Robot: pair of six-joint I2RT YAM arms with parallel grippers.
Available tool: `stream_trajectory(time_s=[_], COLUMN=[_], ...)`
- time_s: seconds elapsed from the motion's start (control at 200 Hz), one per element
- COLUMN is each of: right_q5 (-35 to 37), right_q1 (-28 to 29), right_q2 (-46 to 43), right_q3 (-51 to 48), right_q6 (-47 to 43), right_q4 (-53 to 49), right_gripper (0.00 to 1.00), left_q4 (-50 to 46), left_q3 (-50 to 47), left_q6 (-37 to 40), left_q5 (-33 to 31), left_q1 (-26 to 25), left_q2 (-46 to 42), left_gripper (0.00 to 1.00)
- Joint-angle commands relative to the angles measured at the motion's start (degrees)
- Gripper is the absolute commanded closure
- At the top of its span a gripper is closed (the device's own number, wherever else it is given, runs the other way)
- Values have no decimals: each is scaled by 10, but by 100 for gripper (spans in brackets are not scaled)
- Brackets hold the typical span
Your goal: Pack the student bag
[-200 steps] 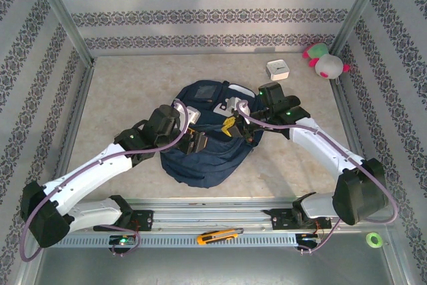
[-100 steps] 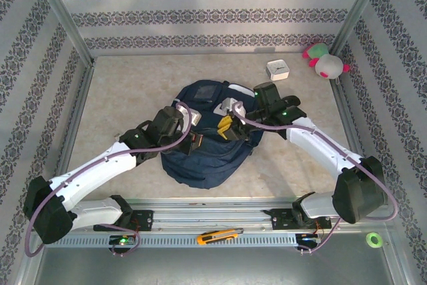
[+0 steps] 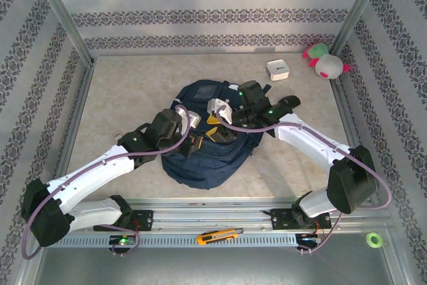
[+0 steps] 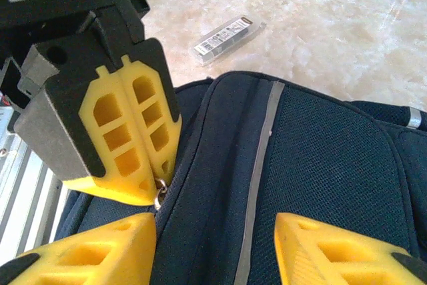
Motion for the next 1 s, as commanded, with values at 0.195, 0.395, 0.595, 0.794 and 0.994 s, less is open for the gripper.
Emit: stream_trajectory(time_s=[0.195, 0.395, 0.595, 0.794, 0.994], right_q5=[30, 54, -2, -126, -215], right_q1=[23, 26, 1, -53, -88], right_q2=[7, 22, -15, -65, -82], right_q3=[20, 35, 21, -11, -16], right_q6=[-22, -25, -65, -151, -220], right_q4=[-69, -84, -84, -114, -161], right_gripper=[45, 50, 100, 100, 100], left_q4=[51, 53, -3, -36, -29], left_q3=[11, 10, 4, -26, -31], left_q6=[-13, -14, -7, 15, 50], left_q5=[-15, -22, -92, -99, -115], left_q1=[-5, -5, 17, 108, 182], left_q2=[-6, -16, -20, -45, -31], left_gripper=[100, 100, 100, 100, 100])
